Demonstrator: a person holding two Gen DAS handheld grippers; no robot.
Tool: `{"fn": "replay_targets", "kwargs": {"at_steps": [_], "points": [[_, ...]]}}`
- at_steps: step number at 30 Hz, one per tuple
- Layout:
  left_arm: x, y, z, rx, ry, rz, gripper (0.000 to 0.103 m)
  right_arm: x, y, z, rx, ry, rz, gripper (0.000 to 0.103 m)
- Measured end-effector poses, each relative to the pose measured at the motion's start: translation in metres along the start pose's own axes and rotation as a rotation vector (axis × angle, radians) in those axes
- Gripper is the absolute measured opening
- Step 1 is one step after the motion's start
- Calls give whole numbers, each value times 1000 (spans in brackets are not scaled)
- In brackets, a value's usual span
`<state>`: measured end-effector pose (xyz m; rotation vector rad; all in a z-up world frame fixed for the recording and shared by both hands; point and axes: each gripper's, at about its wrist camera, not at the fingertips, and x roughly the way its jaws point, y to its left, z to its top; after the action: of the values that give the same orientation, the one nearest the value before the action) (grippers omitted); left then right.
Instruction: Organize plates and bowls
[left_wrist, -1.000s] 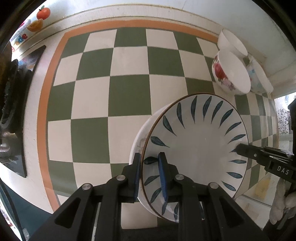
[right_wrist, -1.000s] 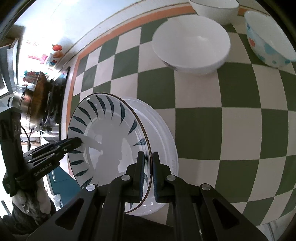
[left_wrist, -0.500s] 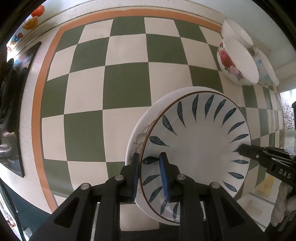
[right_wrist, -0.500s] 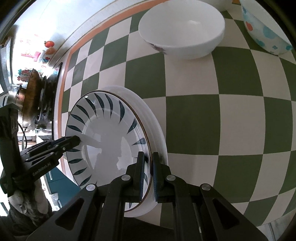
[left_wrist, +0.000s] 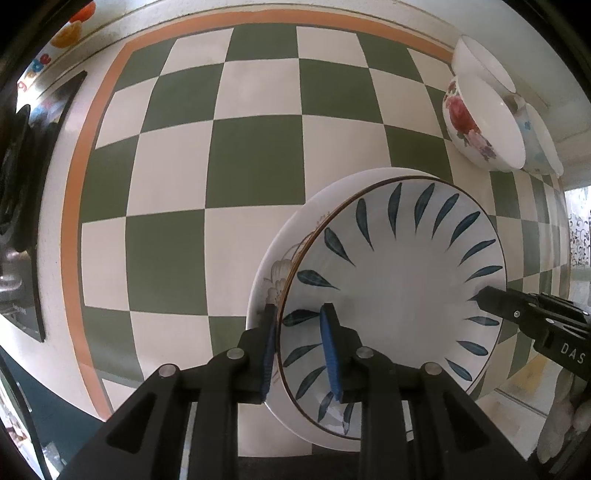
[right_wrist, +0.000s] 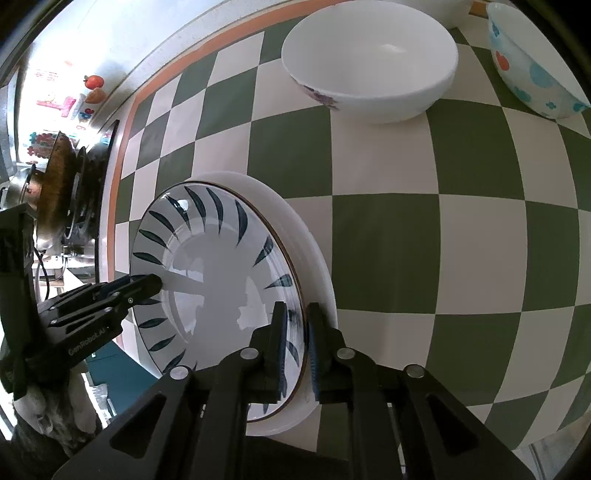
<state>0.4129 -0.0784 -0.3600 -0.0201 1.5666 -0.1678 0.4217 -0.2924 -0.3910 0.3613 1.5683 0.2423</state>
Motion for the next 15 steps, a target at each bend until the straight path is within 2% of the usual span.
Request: {"fn": "replay_targets", "kwargs": {"at_steps": [7, 15], "points": [[1, 0, 1, -32, 4, 37, 21, 1, 5, 2, -17, 12, -35, 19], [-8, -4, -7, -64, -29, 70, 21, -4, 19, -2, -80, 20, -122, 19]]}}
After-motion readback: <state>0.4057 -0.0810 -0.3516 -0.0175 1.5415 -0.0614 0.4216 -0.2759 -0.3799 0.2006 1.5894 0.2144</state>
